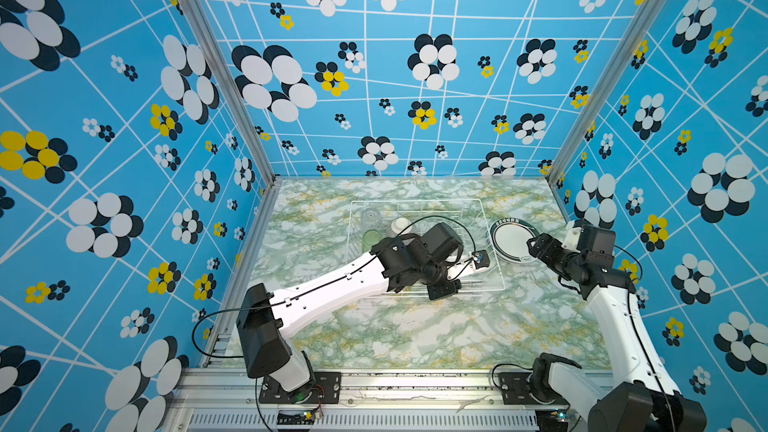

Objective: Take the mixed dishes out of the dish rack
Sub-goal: 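Reach left gripper into the rack toward the white plate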

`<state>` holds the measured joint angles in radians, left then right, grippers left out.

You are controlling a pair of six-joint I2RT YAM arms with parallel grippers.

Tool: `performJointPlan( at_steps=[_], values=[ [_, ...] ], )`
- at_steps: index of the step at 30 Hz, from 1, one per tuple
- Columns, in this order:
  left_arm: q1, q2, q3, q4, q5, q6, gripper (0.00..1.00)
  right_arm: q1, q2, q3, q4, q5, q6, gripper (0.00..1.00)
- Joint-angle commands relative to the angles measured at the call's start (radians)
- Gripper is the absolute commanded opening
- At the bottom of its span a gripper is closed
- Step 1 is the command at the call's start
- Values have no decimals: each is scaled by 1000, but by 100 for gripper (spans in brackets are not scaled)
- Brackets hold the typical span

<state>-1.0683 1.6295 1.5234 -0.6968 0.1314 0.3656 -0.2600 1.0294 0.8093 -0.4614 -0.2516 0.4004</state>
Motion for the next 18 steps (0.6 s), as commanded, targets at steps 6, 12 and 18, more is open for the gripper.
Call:
performJointPlan(
  at_steps=[6, 12, 18],
  values=[
    [-12, 108, 77, -79, -144, 47, 36, 10, -19, -5, 9, -15, 5, 86],
    [-14, 118, 92, -54, -173, 59, 36, 10, -28, -7, 10, -15, 5, 86],
    [-15, 146, 117, -80, -159, 73, 36, 10, -19, -5, 19, -18, 7, 86]
  ],
)
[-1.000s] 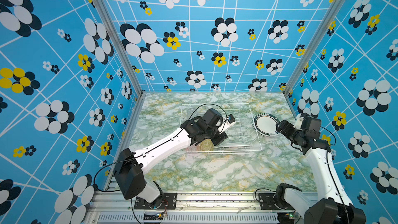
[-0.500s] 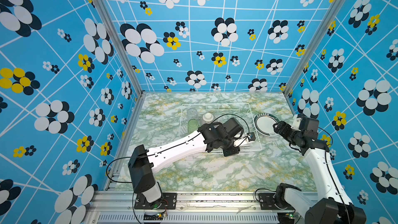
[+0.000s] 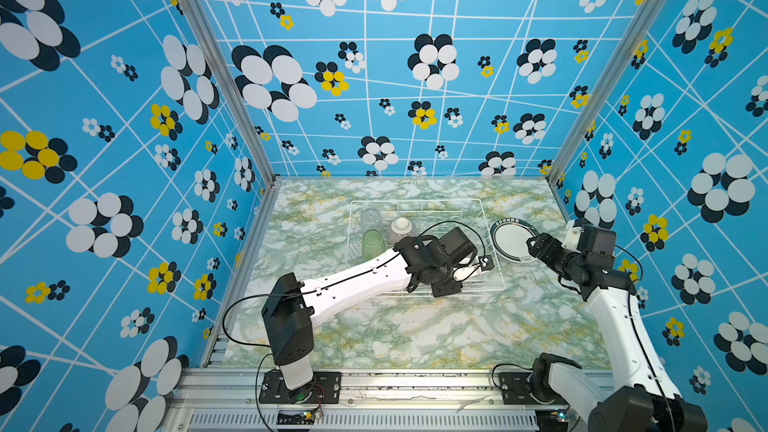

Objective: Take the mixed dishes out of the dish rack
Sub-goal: 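Reach left gripper into the rack toward the white plate, then close the left gripper on the rim of the white plate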

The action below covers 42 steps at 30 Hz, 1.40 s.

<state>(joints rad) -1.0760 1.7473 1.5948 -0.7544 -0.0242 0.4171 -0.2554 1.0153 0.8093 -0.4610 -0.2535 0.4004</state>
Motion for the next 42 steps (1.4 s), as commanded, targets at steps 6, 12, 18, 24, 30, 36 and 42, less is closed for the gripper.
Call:
performJointPlan(
  at_steps=[6, 12, 18, 24, 30, 36, 42],
  values=[
    [-14, 77, 93, -78, 8, 40, 35, 5, -4, -5, 27, -20, 12, 86],
    [-15, 127, 136, -106, -29, 56, 35, 5, 3, -1, 31, -16, 12, 86],
    [-13, 173, 175, -108, -112, 63, 34, 5, 8, 1, 34, -16, 12, 86],
    [-13, 217, 215, -133, -154, 70, 31, 5, 13, -2, 36, -14, 10, 86],
    [-13, 246, 247, -150, -179, 72, 25, 5, 17, -7, 43, -11, 8, 86],
    [-13, 271, 277, -165, -195, 76, 20, 5, 25, -9, 46, -6, 6, 86],
    [-12, 284, 289, -172, -212, 78, 16, 5, 25, -11, 46, 2, 5, 86]
  ],
)
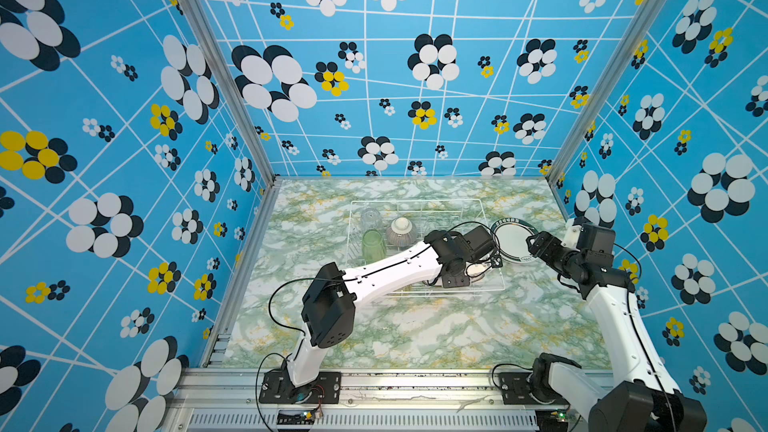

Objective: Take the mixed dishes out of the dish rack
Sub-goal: 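Close the left gripper on the rim of the white plate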

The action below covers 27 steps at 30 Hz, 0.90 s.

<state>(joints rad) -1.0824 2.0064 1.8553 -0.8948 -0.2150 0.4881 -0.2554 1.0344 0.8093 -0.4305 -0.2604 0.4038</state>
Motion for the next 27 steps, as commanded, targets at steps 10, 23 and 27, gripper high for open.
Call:
performJointPlan(
  at_steps=[10, 23, 27],
  values=[
    [-4, 20, 28, -25, -37, -9, 0, 5, 0, -12, 13, 14, 4, 86],
    [-2, -24, 3, 21, -55, -37, 0, 5, -5, -17, 10, 21, 6, 86],
    [-1, -59, -13, 47, -55, -47, 0, 5, -7, -21, 12, 24, 4, 86]
  ],
)
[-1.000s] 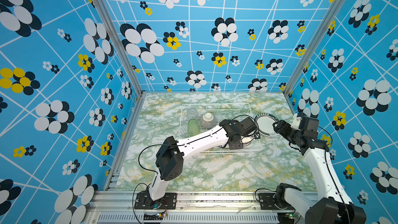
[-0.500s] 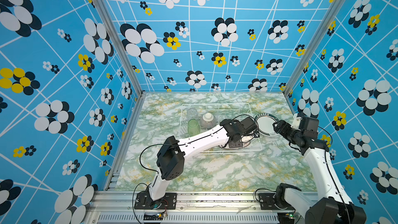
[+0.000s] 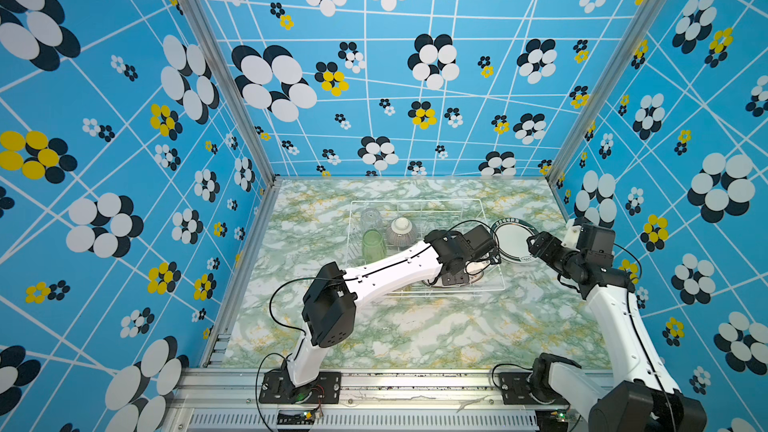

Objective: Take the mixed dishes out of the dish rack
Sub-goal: 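Close the left gripper on the rim of the white plate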

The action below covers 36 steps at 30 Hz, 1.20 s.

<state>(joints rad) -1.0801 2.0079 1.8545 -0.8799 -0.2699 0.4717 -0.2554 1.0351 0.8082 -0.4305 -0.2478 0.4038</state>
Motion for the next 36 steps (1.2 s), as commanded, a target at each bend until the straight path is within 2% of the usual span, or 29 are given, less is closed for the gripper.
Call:
performJointPlan(
  at_steps=[1, 16, 25, 27, 31, 36],
  values=[
    [-3, -65, -12, 32, 0, -33, 0, 5, -9, -19, 14, 11, 4, 86],
    [35, -152, -13, 29, 91, -93, 0, 5, -7, -23, 35, -38, 5, 85],
    [123, -257, -30, 66, 246, -189, 0, 5, -51, -54, 91, -126, 7, 84],
    [157, -285, -39, 85, 297, -225, 0, 5, -65, -64, 115, -155, 11, 84],
    [258, -350, -95, 164, 501, -341, 0, 5, -92, -95, 203, -264, 34, 82],
    [383, -403, -178, 294, 739, -495, 0, 8, -108, -139, 367, -484, 95, 77]
  ],
)
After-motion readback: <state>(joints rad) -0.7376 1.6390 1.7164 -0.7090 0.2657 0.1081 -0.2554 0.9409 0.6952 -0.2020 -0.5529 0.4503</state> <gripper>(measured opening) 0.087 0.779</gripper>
